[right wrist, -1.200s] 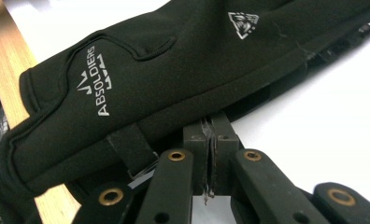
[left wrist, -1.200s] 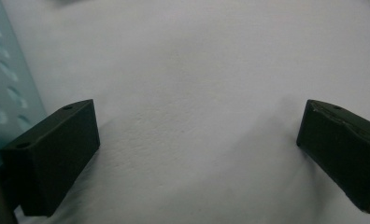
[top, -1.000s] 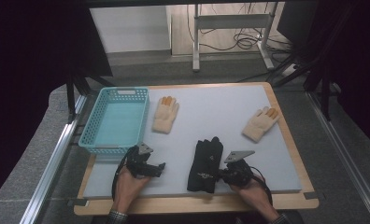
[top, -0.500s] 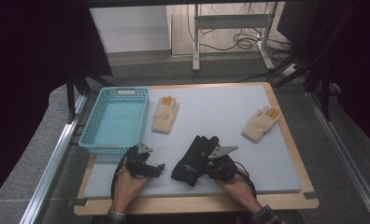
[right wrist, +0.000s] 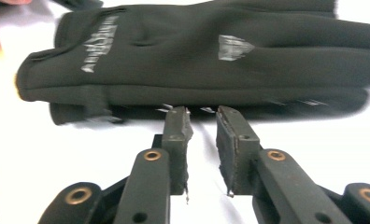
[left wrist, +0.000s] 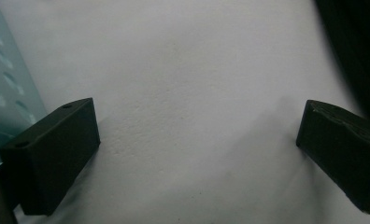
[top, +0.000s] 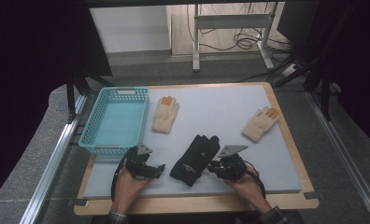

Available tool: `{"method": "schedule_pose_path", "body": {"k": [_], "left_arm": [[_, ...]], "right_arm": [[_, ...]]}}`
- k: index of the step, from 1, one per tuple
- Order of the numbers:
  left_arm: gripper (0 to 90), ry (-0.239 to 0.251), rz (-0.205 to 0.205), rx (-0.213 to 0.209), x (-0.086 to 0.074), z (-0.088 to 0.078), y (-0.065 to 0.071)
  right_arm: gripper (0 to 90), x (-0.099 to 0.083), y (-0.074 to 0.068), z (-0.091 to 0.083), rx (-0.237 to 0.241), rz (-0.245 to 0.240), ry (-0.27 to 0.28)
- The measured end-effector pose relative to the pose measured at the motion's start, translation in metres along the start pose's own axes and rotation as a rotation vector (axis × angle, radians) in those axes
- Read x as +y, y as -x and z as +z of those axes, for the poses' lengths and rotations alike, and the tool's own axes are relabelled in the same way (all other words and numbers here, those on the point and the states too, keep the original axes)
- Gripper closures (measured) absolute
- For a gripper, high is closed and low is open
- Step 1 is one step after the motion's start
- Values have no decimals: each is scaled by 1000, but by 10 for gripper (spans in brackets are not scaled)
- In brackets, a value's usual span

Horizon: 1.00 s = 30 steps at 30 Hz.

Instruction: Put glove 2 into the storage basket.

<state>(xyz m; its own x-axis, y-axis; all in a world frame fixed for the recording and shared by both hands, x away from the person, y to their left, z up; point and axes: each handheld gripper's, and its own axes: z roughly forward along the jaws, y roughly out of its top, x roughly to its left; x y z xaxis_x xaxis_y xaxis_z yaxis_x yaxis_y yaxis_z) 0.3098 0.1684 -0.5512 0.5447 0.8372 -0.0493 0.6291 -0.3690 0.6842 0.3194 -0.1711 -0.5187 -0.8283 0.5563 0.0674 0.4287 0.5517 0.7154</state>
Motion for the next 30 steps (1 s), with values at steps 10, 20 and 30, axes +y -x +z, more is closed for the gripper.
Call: {"method": "schedule_pose_path", "body": {"k": [10,20,30], "left_arm": [[0,4,-3,-1,0,0,0],[0,6,-3,-1,-1,0,0],[0,5,-5,-2,-1,0,0]], "right_arm": [[498,-22,44,-37,-146,89,55],[262,-43,75,-47,-270,143,44],[169,-47,74,-37,-297,126,21]]}}
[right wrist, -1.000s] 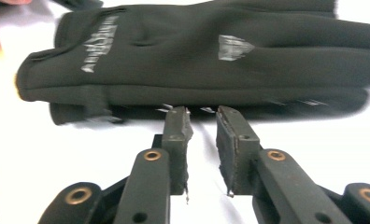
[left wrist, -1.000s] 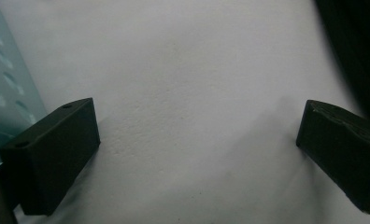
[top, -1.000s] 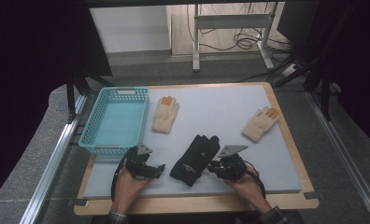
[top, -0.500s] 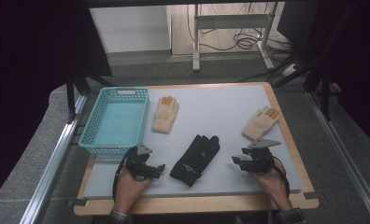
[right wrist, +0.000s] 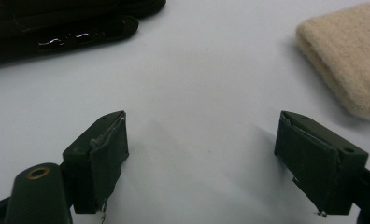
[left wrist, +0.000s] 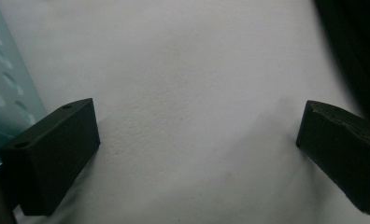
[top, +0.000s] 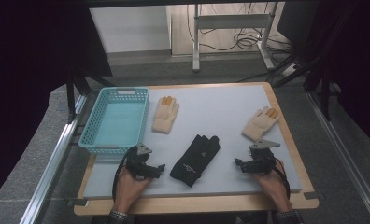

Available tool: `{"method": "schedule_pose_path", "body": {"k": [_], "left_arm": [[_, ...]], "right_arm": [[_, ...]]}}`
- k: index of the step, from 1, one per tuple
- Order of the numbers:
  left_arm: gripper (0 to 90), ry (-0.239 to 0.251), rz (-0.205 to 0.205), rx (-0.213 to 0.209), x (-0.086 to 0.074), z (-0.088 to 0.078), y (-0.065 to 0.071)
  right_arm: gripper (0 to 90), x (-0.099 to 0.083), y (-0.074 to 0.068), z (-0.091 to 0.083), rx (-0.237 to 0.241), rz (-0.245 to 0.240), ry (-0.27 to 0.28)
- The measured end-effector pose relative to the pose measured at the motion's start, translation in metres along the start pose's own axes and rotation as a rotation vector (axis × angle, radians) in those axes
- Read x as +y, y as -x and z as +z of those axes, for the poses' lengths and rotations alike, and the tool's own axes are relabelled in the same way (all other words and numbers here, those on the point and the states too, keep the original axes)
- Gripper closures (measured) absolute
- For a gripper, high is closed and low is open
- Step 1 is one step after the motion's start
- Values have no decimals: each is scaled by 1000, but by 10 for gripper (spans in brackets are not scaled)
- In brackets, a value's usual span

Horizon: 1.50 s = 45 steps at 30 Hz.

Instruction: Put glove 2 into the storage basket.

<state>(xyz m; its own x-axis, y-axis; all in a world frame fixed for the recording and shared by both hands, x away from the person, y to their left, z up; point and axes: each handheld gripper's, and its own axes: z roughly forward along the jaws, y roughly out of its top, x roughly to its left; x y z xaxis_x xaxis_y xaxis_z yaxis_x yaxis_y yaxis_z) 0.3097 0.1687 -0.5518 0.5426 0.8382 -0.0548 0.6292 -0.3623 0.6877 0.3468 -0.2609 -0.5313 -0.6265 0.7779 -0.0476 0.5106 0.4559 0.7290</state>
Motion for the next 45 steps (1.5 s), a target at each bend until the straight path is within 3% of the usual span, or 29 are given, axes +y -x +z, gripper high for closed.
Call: {"method": "schedule_pose_path", "body": {"k": [12,19,21,30,39,45], "left_arm": [[1,1,7,1,0,0,0],[16,6,-25,19,3,0,3],[27,4,-19,-14,6,-1,7],[0,27,-10,-80,34,-10,28],[0,11,102,-157,68,-8,68],[0,-8,143,-154,84,3,96]], "right_arm": [[169,0,0,0,0,-1,2],[169,0,0,0,0,0,2],[169,0,0,0,0,0,3],[169,0,0,0,1,-1,3],[169,-1,0,0,0,-1,3],[169,-1,0,0,0,-1,3]]}}
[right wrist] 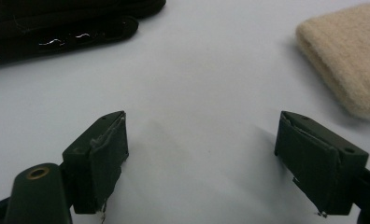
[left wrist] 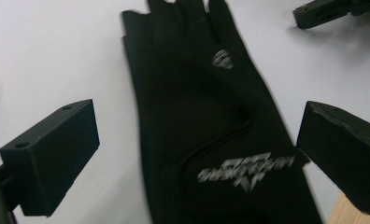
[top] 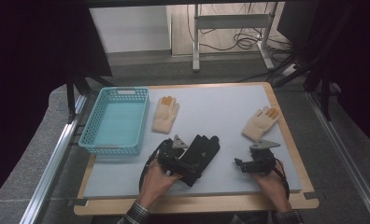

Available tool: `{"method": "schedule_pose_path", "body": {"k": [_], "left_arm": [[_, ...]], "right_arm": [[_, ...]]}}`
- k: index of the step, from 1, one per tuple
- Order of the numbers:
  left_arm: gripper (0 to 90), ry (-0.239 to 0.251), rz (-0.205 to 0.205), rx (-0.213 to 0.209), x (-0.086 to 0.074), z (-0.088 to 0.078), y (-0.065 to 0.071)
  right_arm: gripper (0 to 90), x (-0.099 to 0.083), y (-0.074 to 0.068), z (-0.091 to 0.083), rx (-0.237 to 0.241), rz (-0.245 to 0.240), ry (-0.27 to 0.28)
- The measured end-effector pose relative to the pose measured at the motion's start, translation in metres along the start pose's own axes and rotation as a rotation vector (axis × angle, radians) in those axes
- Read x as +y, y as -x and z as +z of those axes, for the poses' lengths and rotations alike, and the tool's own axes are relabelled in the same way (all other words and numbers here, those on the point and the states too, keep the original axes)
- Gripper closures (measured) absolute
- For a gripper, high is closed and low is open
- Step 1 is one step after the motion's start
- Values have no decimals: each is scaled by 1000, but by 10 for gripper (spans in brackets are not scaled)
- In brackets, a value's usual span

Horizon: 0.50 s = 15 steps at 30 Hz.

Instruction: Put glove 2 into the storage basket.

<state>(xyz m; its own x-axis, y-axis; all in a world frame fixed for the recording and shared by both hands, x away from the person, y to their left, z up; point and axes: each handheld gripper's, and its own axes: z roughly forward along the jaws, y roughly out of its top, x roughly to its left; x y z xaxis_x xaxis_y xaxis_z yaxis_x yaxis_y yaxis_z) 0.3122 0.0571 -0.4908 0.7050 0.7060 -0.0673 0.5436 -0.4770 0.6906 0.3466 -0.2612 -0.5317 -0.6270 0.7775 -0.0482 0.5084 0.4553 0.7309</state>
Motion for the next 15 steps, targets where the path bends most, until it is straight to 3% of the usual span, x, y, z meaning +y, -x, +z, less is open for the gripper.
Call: {"method": "schedule_pose_path", "body": {"k": [5,10,13,15], "left_arm": [[0,-46,35,41,6,19,19],[0,-89,37,151,3,36,18],[0,-113,-14,126,-4,44,5],[0,-107,-55,67,-8,45,1]], "right_arm": [[169,0,0,0,0,0,0],[169,0,0,0,0,0,0],[169,0,0,0,0,0,1],[169,0,0,0,0,0,1]]}}
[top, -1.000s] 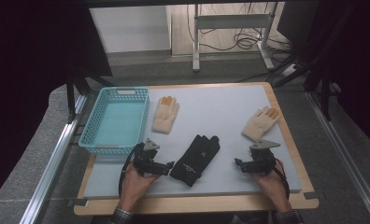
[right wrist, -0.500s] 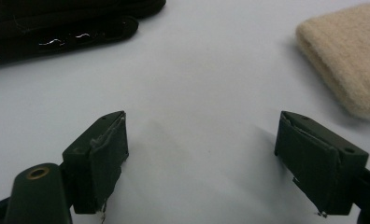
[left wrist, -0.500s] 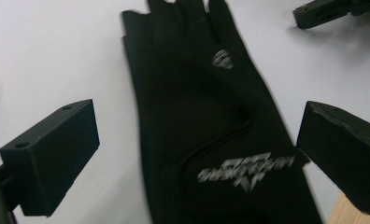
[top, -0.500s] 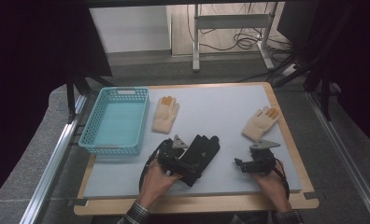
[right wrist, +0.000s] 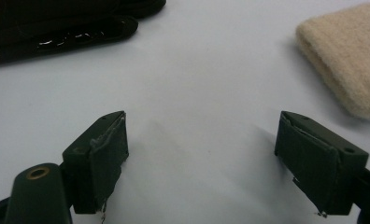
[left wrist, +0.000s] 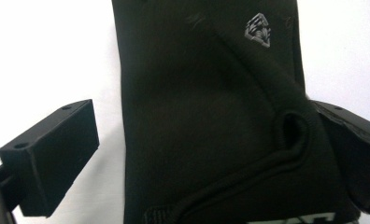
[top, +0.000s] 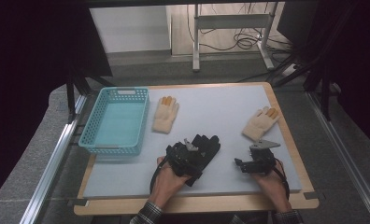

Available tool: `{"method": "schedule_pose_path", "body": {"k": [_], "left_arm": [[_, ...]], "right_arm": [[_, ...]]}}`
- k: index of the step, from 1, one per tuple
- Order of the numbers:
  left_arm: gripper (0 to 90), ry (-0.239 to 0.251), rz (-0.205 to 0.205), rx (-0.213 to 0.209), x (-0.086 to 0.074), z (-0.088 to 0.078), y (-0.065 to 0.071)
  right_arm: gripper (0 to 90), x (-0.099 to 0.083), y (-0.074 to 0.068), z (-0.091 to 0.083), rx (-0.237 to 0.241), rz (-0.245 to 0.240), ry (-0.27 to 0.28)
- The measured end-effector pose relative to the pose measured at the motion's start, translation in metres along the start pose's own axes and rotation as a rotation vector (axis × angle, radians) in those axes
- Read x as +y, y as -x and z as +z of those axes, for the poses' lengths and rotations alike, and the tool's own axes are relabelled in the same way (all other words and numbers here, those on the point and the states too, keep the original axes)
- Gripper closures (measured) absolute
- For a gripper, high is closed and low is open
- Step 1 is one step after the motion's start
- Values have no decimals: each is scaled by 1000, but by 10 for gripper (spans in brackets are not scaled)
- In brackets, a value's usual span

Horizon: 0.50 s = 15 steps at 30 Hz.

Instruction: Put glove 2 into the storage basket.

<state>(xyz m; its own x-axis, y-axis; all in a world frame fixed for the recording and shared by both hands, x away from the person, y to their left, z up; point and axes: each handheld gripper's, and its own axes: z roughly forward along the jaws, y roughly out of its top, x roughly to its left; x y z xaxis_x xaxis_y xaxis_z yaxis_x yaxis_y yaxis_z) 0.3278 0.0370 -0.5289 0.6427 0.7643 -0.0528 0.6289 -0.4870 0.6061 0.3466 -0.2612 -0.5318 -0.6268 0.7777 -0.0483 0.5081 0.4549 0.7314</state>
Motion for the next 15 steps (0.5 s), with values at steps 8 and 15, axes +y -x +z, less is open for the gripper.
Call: {"method": "schedule_pose_path", "body": {"k": [8,15], "left_arm": [[0,-28,62,-16,-2,4,13],[260,-28,55,-8,-1,-6,2]], "right_arm": [[169,0,0,0,-1,0,0],[169,0,0,0,-1,0,0]]}}
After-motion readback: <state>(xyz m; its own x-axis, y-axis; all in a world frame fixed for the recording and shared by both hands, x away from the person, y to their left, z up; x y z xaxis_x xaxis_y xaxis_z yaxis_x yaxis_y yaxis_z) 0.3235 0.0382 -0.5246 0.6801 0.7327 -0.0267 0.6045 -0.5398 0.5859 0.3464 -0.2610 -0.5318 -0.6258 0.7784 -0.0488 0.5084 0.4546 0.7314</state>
